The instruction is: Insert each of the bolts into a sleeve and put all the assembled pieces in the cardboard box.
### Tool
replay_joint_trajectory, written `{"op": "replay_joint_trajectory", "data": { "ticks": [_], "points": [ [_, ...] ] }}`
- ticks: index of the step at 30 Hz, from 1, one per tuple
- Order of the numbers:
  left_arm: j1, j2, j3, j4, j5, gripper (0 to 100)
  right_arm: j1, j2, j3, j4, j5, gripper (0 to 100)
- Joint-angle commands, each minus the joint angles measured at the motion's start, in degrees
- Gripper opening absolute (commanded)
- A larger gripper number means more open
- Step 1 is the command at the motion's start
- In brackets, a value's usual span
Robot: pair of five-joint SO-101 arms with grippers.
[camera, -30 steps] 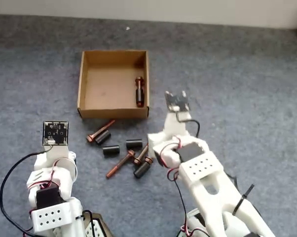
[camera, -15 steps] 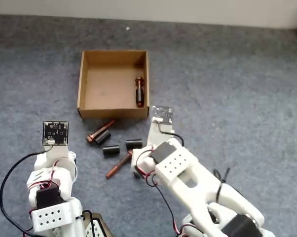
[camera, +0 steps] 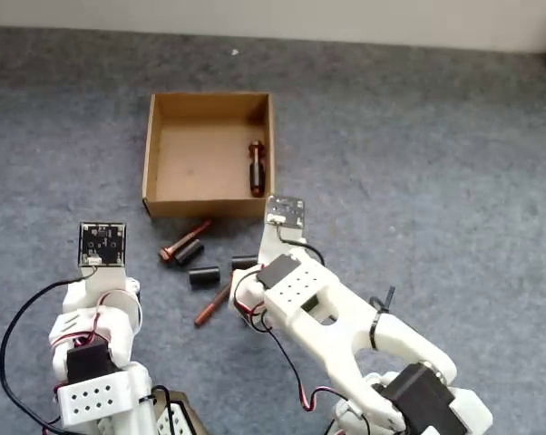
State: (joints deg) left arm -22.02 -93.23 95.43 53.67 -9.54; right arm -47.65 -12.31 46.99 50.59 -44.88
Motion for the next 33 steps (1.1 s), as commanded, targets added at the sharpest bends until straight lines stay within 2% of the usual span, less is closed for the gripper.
{"op": "replay_joint_trajectory", "data": {
  "ticks": [1,14,22,24,27,33],
  "points": [
    [-0.48,-0.48,-0.13,-1.05,-0.26,3,-0.57,0.40,-0.22,-0.84,-0.70,19.5],
    [-0.48,-0.48,-0.13,-1.05,-0.26,3,-1.98,0.57,-0.13,-0.92,-0.70,19.0],
    [-0.48,-0.48,-0.13,-1.05,-0.26,3,-1.80,9.54,-0.92,-0.92,-0.44,1.9],
    [-0.48,-0.48,-0.13,-0.97,-0.26,3,-1.71,9.98,-2.07,-0.57,-0.26,0.3],
    [-0.48,-0.48,-0.04,-0.97,-0.26,3,0.31,7.60,-2.86,2.15,1.14,0.5],
    [-0.48,-0.48,-0.04,-0.70,-0.88,3,5.85,-9.98,-2.42,8.31,11.08,0.5]
  ]
}}
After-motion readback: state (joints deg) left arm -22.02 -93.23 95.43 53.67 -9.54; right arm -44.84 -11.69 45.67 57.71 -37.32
